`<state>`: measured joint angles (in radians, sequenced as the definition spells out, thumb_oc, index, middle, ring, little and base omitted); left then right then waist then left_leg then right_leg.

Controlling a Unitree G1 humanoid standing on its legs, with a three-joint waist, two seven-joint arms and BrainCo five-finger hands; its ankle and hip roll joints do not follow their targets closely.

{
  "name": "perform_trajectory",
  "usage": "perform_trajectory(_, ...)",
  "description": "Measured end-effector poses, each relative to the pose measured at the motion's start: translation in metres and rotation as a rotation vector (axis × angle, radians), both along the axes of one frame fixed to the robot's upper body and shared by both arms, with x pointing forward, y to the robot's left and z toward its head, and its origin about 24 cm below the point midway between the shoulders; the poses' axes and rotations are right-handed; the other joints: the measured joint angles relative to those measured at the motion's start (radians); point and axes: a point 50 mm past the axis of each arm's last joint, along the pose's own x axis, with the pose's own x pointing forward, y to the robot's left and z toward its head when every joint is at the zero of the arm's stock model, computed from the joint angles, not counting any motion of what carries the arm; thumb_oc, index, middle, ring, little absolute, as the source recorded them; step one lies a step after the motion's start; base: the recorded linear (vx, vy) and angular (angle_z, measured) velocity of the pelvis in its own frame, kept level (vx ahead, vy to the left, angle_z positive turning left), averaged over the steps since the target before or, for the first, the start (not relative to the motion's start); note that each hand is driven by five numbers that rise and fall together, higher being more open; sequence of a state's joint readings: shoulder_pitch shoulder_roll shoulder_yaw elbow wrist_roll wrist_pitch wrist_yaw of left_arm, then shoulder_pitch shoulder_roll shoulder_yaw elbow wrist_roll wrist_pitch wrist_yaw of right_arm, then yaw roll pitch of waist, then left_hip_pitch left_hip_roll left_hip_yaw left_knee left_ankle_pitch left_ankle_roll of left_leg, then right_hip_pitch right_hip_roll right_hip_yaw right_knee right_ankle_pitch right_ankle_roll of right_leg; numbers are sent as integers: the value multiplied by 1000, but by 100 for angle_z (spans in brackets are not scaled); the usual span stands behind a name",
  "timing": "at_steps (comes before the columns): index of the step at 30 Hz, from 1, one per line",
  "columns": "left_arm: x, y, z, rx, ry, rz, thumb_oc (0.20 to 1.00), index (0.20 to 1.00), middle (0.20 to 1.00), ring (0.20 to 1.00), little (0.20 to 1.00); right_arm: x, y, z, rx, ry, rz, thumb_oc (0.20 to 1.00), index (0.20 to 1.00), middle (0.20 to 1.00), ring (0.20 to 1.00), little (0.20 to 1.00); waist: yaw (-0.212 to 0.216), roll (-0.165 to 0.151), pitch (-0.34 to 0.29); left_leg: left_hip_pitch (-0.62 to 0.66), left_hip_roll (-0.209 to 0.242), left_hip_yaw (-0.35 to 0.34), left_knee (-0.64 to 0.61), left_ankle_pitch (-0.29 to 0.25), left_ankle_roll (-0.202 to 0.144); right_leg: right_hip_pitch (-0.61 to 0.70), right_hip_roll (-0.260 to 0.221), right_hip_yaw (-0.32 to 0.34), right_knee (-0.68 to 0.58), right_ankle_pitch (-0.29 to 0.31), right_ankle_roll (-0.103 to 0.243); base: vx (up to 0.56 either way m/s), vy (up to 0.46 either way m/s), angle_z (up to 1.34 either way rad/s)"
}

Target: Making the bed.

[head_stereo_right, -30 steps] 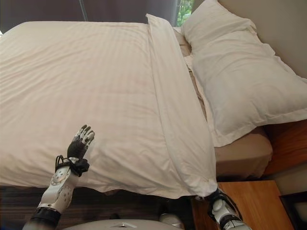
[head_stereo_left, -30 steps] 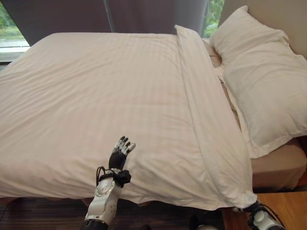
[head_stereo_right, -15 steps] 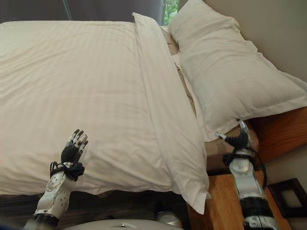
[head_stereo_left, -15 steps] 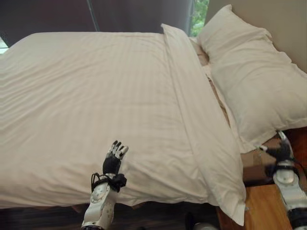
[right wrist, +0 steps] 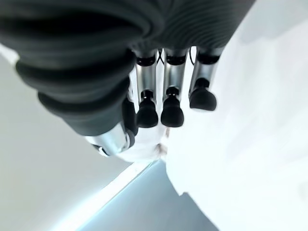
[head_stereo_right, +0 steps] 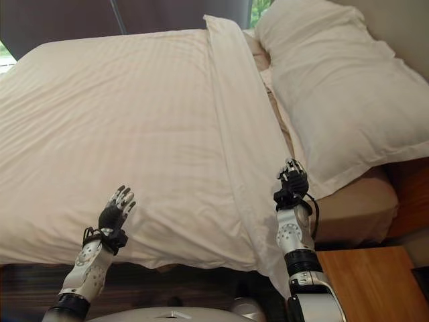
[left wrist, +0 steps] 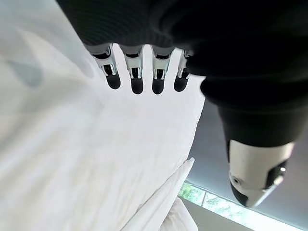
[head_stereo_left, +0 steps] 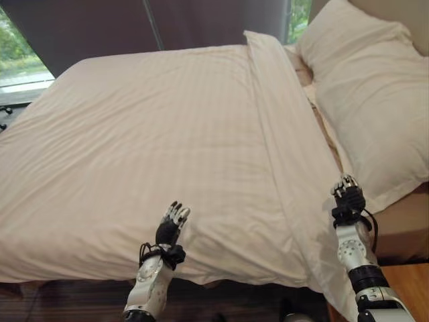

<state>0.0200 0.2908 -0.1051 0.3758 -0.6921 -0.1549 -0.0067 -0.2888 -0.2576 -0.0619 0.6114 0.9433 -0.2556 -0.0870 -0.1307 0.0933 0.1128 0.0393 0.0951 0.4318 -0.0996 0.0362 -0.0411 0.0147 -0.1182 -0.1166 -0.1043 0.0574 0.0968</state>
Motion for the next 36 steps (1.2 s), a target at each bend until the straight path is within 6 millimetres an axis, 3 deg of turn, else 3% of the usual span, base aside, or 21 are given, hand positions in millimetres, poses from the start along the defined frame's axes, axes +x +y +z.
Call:
perform_trajectory(3, 3, -26, -2, -72, -18, -52, 1000, 1000, 1000, 1000, 1000, -19, -18, -28, -18, 96, -36, 200, 200, 200, 200, 200, -26, 95, 62, -26, -29, 23, -1, -4, 17, -36, -28, 22, 2, 20, 17, -88, 140, -15)
perform_trajectory(5, -5, -29, -10, -91, 10, -55, 1000, 1000, 1000, 1000, 1000, -16, -10, -25, -8, 56, -5, 200, 200, 200, 200, 200, -57, 104, 65, -20, -35, 25, 0, -9, 23, -31, -34, 28, 1, 17, 22, 11, 16, -7)
perform_trajectory(9, -6, -27, -11, -89, 12, -61, 1000, 1000, 1000, 1000, 1000, -35, -6, -56, 53, 177, -19, 200, 200, 200, 200, 200, -57, 46, 57, 6, -22, 28, 0, -16, 14, -12, -23, 30, 0, 2, 26, 9, -10, -2)
perform_trajectory(11, -8, -27, -15, -89, 27, -62, 1000, 1000, 1000, 1000, 1000, -56, -9, -82, 54, 326, -21, 200, 200, 200, 200, 200, -57, 21, 44, 7, -21, 30, 0, -17, 12, -12, -22, 32, 0, -1, 24, 5, -33, -3)
perform_trajectory(16, -7, -28, -14, -92, 21, -76, 1000, 1000, 1000, 1000, 1000, -145, -16, -144, 129, 767, -78, 200, 200, 200, 200, 200, -54, 3, 47, 8, -22, 35, 0, -18, 12, -9, -22, 35, 0, 4, 21, -4, -13, -2)
perform_trajectory(19, -3, -29, -11, -92, 8, -84, 1000, 1000, 1000, 1000, 1000, -199, -16, -163, 172, 935, -116, 200, 200, 200, 200, 200, -59, -5, 54, 18, -19, 39, 0, -19, 11, -4, -19, 40, 0, 3, 22, -2, -17, -5)
perform_trajectory(22, -3, -25, -10, -87, 5, -71, 1000, 1000, 1000, 1000, 1000, -220, -22, -166, 202, 987, -187, 209, 209, 209, 209, 209, -58, -20, 54, 18, -16, 39, 0, -19, 10, -2, -16, 41, 0, 2, 23, 0, 0, 0)
perform_trajectory(23, -3, -23, -10, -85, 6, -61, 1000, 1000, 1000, 1000, 1000, -221, -22, -166, 204, 990, -194, 366, 366, 366, 366, 366, -58, -25, 54, 19, -15, 39, 0, -19, 10, -1, -16, 40, 0, 2, 23, 0, 0, 0)
perform_trajectory(24, -2, -21, -10, -83, 6, -46, 1000, 1000, 1000, 1000, 1000, -220, -23, -166, 201, 988, -197, 1000, 1000, 1000, 1000, 1000, -58, -30, 53, 19, -15, 39, -1, -19, 10, -1, -15, 40, 0, 2, 23, 0, 0, 0)
perform_trajectory(28, 0, -8, -5, -38, 2, 9, 1000, 1000, 1000, 1000, 1000, -171, -23, -146, 15, 852, -31, 1000, 1000, 1000, 1000, 1000, -56, -66, 44, 34, -11, 42, 0, -20, 9, 13, -12, 41, 1, 9, 14, -10, -27, -2)
perform_trajectory(30, 4, 0, 4, -17, -31, 56, 1000, 1000, 1000, 1000, 1000, -127, -15, -113, -190, 670, 127, 1000, 1000, 1000, 1000, 1000, -58, -87, 37, 34, -9, 44, 0, -18, 9, 11, -9, 42, 0, 11, 11, -5, -51, -2)
perform_trajectory(32, 9, 3, 14, 29, -68, 58, 1000, 1000, 1000, 1000, 1000, -98, -10, -87, -321, 529, 196, 1000, 1000, 1000, 1000, 1000, -54, -114, 18, 35, -4, 42, 0, -17, 9, 12, -4, 39, 1, 11, 11, -3, -36, 6)
perform_trajectory(33, 9, 8, 24, 68, -118, 70, 1000, 1000, 1000, 1000, 1000, -86, -6, -71, -437, 463, 270, 1000, 1000, 1000, 1000, 1000, -41, -139, 1, 35, -1, 32, 0, -17, 9, 21, -1, 29, 2, 7, 7, 2, -30, 13)
perform_trajectory(36, 4, 9, 36, 94, -174, 72, 1000, 1000, 1000, 1000, 1000, -75, -2, -50, -616, 388, 344, 1000, 1000, 1000, 1000, 1000, -38, -169, -15, 36, 1, 28, 1, -15, 6, 25, 0, 23, 5, 7, 7, -4, -30, 7)
